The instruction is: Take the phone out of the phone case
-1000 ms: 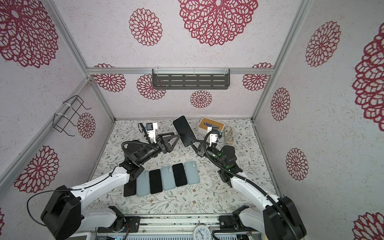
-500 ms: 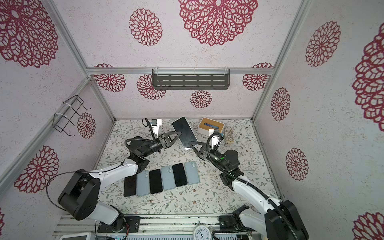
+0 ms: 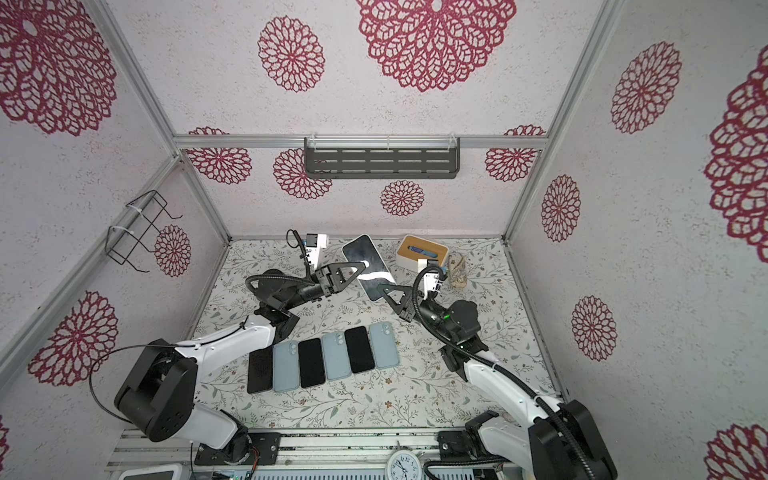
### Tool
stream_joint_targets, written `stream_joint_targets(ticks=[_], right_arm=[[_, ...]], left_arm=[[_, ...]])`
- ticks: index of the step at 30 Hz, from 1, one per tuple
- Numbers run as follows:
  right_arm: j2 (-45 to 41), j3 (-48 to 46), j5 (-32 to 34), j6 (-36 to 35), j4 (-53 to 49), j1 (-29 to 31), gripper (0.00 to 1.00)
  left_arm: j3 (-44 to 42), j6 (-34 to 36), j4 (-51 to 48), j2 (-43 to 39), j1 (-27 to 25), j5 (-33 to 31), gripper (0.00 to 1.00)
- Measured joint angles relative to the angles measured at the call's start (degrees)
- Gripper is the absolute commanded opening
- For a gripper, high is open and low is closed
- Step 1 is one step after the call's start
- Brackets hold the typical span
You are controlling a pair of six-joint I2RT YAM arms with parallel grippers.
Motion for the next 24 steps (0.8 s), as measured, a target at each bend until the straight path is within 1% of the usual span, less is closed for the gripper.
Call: stream_joint_targets(ticks=[1, 2, 3, 4, 5, 7, 10, 12, 14, 17, 20, 24], right_arm=[[-0.11, 0.00, -0.15, -0.11, 0.37, 0.04, 0.29], [-0.31, -0.13, -0.11, 0.00, 0.48, 0.11, 0.41], [-0.63, -0.57, 0.00, -0.15, 0.92, 0.26, 0.50], [-1.18, -1.18, 0.17, -0.39, 1.49, 0.52, 0.56], [-2.01, -1.97, 0.55, -0.96, 2.05, 0.87, 0.59], [-3.56, -3.17, 1.44, -2.10, 2.82, 2.08, 0.62], [-5.44, -4.26, 3.87, -4.94, 3.85, 5.92, 0.63], [-5.97, -4.63, 5.84, -6.71, 5.18, 8.92, 0.64], [-5.95, -4.94, 7.67, -7.85, 6.97, 11.30, 0.64], [-4.66, -5.20, 10.40, -8.63, 10.97, 14.05, 0.64], [-2.10, -5.22, 12.35, -8.55, 16.17, 15.52, 0.64], [0.50, -5.22, 14.10, -8.50, 21.18, 16.41, 0.62]], left_arm=[[0.00, 0.09, -0.68, -0.61, -0.04, 0.02, 0.00], [0.00, 0.39, -1.88, -1.51, -0.17, -0.07, 0.00], [0.00, 1.62, -3.69, -2.71, -0.42, -0.81, 0.00], [-0.02, 2.60, -5.86, -3.96, -0.48, -1.88, 0.00], [-0.15, 3.63, -8.28, -5.53, -0.55, -3.80, 0.00], [-0.81, 5.27, -12.74, -9.25, -1.05, -8.83, 0.00], [-2.38, 7.58, -16.94, -16.04, -3.43, -19.32, 0.00], [-3.48, 9.33, -17.77, -20.22, -6.75, -26.82, 0.00], [-4.87, 10.54, -16.72, -23.08, -10.19, -32.98, 0.00], [-6.54, 11.50, -12.68, -23.96, -14.38, -40.17, 0.00], [-7.58, 12.07, -10.88, -22.88, -16.96, -46.23, 0.00], [-8.17, 12.15, -10.34, -21.46, -18.82, -51.39, 0.00]])
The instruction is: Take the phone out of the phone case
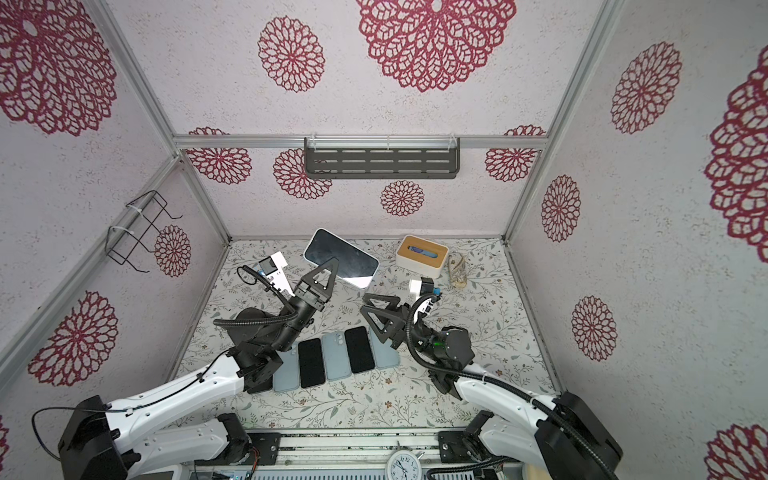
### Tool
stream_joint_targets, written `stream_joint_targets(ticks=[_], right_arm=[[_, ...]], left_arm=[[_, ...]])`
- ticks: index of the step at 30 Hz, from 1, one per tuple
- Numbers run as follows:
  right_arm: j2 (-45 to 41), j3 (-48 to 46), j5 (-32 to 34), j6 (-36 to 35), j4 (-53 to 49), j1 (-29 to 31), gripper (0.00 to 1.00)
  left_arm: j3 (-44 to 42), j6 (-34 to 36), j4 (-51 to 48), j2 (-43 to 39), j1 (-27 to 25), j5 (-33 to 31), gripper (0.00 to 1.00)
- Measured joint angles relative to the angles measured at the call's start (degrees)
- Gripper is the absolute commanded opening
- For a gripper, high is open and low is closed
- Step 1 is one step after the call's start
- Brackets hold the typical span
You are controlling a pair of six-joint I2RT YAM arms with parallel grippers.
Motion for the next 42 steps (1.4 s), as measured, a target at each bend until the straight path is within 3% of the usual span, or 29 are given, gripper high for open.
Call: stream_joint_targets(ticks=[8, 25, 29, 34, 42], right_arm=[[1.14, 0.57, 2.16, -0.07, 2.99, 0.31, 0.52], [4.07, 2.21, 2.56, 0.85, 4.79, 0.35, 0.30], [4.48, 2.21, 2.56, 0.90, 5.29, 0.35, 0.31], [4.61, 2.21, 2.51, 1.03, 5.92, 0.35, 0.44], [4.68, 2.16, 2.60, 1.55, 7.32, 0.35, 0.50]], left_arm=[[-0.79, -2.19, 4.59, 0.74, -1.16, -3.06, 0.00], [-2.29, -6.34, 9.05, 2.32, -1.42, -3.19, 0.00], [-2.51, -6.88, 9.94, 2.82, -1.44, -3.15, 0.00], [-2.84, -7.63, 10.75, 3.50, -1.44, -3.19, 0.00], [-2.84, -7.76, 10.84, 3.56, -1.46, -3.19, 0.00]])
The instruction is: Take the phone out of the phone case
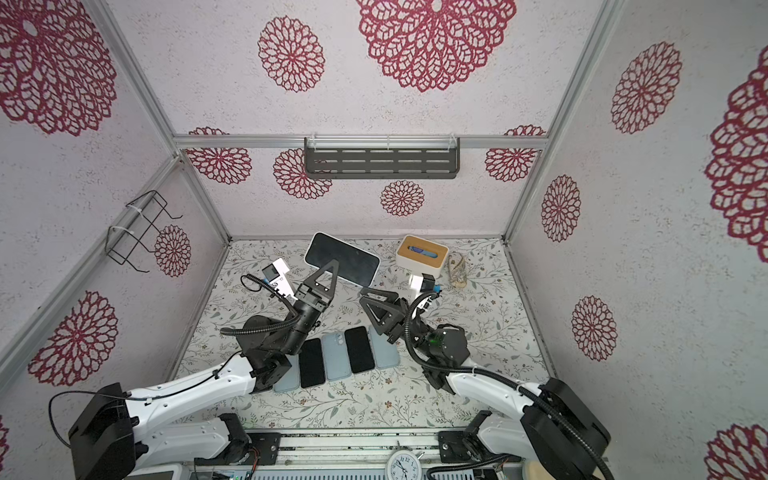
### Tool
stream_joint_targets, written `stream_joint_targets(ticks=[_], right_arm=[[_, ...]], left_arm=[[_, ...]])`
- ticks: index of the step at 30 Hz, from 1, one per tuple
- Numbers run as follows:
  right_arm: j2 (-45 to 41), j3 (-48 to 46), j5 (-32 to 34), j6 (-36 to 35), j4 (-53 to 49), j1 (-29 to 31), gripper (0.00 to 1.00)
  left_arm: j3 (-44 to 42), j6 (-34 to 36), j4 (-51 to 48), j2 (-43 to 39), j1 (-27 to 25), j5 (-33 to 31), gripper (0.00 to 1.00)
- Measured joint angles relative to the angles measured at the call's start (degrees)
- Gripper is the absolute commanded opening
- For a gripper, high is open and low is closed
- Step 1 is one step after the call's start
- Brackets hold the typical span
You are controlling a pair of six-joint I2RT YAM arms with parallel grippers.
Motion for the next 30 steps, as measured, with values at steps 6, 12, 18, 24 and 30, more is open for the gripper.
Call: stream_joint_targets(ticks=[6, 12, 18, 24, 30], right_arm=[[1.03, -0.39, 0.13, 1.55, 2.27, 0.00, 0.51], [1.95, -1.33, 0.66, 3.30, 4.26, 0.00, 0.52], [2.16, -2.12, 1.03, 4.02, 4.52, 0.13, 0.53], [2.43, -2.89, 1.88, 4.76, 3.74, 0.17, 0.54], [2.43, -2.89, 2.47, 4.87, 3.50, 0.17, 0.54]], left_arm=[[0.00, 0.24, -0.17, 0.00, 0.00, -0.04, 0.00], [0.00, 0.90, -1.03, 0.00, 0.00, -0.35, 0.00], [0.02, 1.64, -2.29, -0.50, 0.00, -0.55, 0.00], [0.04, 2.60, -2.43, -2.49, -0.13, -0.44, 0.00], [0.72, 2.75, -2.43, -2.84, -0.13, 0.00, 0.00]])
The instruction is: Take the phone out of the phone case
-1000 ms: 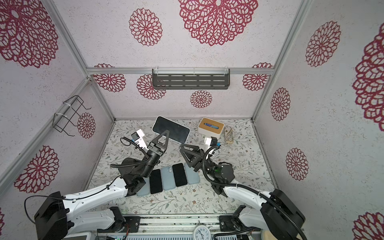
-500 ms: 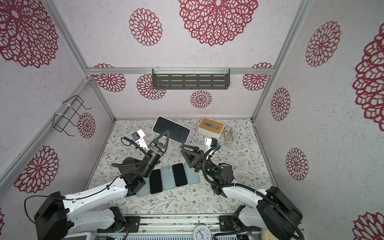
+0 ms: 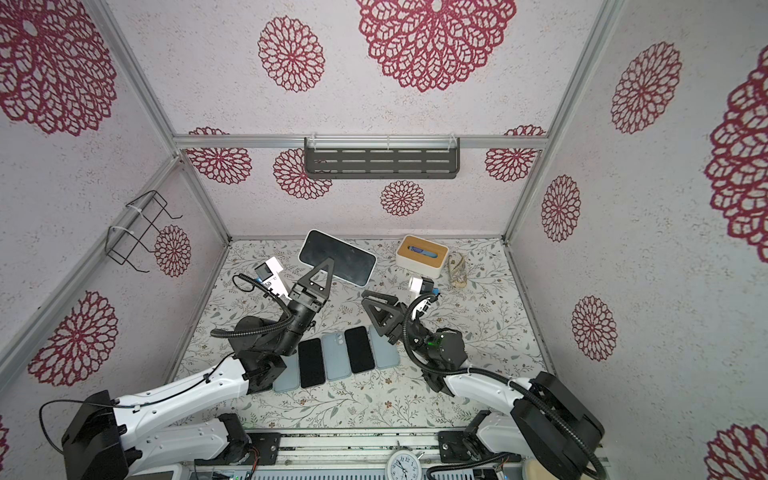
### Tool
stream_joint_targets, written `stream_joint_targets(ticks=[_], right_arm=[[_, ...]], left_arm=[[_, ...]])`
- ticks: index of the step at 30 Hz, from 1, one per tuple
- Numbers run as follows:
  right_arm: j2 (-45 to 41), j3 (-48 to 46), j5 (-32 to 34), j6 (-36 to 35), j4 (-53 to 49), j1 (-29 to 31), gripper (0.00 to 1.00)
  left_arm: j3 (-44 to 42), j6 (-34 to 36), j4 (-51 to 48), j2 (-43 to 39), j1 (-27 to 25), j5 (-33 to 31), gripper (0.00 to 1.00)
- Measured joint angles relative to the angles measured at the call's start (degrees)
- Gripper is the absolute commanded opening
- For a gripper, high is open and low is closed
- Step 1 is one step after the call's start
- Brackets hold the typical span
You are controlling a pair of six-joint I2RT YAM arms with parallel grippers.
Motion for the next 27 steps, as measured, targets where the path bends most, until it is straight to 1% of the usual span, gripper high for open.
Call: stream_joint_targets(ticks=[12, 19, 23, 27], right_arm=[[-0.02, 0.20, -0.02, -0.15, -0.92, 0.04, 0.52], [-0.11, 1.33, -0.04, -0.61, -2.34, 0.04, 0.45], [-0.33, 1.57, -0.04, -0.90, -2.82, 0.04, 0.37], [-0.44, 1.57, -0.09, -1.03, -3.08, 0.04, 0.25]], left_arm=[[-0.59, -2.38, 0.94, 0.46, -0.26, 0.83, 0.00], [-2.27, -3.26, 1.11, 0.61, -0.74, 1.05, 0.00], [-2.60, -3.48, 1.16, 0.66, -0.81, 1.03, 0.00], [-2.60, -3.48, 1.31, 0.63, -0.90, 1.03, 0.00]])
